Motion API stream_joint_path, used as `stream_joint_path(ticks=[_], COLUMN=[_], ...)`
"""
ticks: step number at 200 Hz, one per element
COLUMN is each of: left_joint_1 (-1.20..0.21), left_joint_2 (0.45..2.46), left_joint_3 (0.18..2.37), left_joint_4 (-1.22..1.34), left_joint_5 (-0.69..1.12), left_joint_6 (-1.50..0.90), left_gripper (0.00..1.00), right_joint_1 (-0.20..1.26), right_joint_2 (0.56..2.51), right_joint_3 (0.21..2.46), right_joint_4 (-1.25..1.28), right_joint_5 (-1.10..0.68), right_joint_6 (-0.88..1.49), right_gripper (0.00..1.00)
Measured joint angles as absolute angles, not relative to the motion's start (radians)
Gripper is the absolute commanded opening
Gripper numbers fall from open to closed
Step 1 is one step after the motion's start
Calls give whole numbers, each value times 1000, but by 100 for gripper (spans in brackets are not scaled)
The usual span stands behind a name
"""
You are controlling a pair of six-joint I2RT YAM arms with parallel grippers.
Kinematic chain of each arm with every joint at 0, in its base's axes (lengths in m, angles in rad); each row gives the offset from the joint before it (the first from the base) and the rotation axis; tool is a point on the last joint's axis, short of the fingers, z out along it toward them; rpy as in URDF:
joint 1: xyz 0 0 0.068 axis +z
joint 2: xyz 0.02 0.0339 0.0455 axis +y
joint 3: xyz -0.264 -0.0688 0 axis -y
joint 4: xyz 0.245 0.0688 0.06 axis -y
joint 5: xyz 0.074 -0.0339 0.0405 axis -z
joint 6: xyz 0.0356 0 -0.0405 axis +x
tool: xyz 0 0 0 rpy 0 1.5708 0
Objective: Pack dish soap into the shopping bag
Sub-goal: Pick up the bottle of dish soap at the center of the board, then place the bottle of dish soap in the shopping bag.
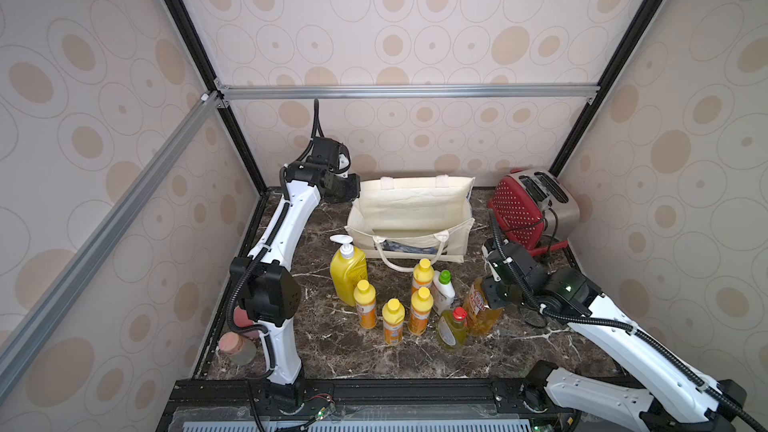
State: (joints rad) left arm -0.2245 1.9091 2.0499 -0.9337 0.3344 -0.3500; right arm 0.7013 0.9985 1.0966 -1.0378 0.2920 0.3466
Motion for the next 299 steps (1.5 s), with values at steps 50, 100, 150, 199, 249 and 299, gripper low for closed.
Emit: stream_joint_path(ticks=[50,100,150,199,249,299], left_joint_1=[-224,-224,-224,-224,-224,-224], left_joint_2=[1909,1909,1909,1909,1909,1909], left_joint_3=[2050,2050,2050,2050,2049,2046], left_joint_4=[-934,-934,-933,-933,-933,-932], left_joint_5=[335,335,335,336,339,347], left_joint_6=[-350,-350,-350,-350,-350,-350], left_gripper=[0,0,0,0,0,0], right_joint_1=[699,693,691,691,691,683], right_joint_2=[1063,1108,1244,1434,1556,1614], right_joint_3=[1251,1509,1879,2301,2459,2458], right_joint_4=[-1163,-1222,-1304,-1370,-1316,-1197], right_joint_5=[348,361,295,190,125,100], right_joint_6=[289,227,162,107,81,79], right_gripper=[0,0,0,0,0,0])
